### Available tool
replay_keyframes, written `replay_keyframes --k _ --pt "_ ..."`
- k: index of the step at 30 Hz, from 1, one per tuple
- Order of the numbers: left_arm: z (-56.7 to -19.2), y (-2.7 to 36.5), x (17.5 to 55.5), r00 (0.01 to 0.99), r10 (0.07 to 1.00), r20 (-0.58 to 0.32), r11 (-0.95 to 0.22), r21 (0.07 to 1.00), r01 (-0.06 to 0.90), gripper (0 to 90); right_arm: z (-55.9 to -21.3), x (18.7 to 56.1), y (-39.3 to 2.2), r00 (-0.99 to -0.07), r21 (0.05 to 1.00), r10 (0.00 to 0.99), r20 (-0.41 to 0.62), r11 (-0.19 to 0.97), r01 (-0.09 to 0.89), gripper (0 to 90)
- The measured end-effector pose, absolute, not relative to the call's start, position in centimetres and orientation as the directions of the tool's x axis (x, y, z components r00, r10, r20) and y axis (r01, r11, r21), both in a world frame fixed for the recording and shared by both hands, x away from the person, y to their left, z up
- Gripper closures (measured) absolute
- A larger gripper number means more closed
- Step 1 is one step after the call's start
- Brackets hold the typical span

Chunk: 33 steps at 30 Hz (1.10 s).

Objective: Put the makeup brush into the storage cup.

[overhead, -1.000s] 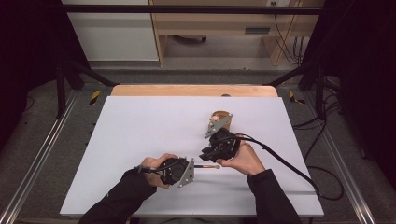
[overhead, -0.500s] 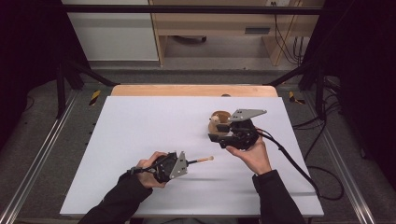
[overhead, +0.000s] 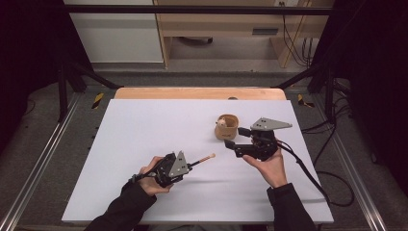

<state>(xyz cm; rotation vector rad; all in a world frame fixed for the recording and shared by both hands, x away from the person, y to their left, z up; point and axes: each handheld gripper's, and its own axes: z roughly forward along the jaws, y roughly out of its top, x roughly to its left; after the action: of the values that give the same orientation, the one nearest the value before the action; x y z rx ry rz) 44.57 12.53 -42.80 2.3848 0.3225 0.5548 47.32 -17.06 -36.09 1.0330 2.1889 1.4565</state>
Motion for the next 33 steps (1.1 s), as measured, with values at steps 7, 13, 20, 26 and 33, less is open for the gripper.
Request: replay_keyframes --k 7,13,20,26,33 --pt "-42.6 13.0 44.6 0.864 0.421 0.276 -0.723 0.678 0.135 83.5 -36.8 46.8 -17.9 -0.672 0.904 0.723 0.157 0.168 0.392 20.7" --pt "-42.7 13.5 45.0 0.842 0.497 0.211 -0.666 0.714 0.214 83.4 -37.0 46.6 -17.8 -0.674 0.907 0.722 0.156 0.165 0.386 16.1" --pt "-42.0 14.4 45.5 0.799 0.593 0.102 -0.543 0.783 0.303 83.4 -37.1 46.5 -17.9 -0.660 0.914 0.726 0.194 0.112 0.391 14.7" --pt "-41.7 14.8 45.6 0.772 0.631 0.077 -0.499 0.802 0.327 83.4 -37.2 46.5 -17.6 -0.655 0.917 0.723 0.221 0.074 0.392 14.4" --pt "-41.4 14.9 45.6 0.740 0.671 0.045 -0.450 0.818 0.358 83.4 -37.7 46.7 -16.9 -0.654 0.910 0.713 0.252 0.056 0.412 14.5"
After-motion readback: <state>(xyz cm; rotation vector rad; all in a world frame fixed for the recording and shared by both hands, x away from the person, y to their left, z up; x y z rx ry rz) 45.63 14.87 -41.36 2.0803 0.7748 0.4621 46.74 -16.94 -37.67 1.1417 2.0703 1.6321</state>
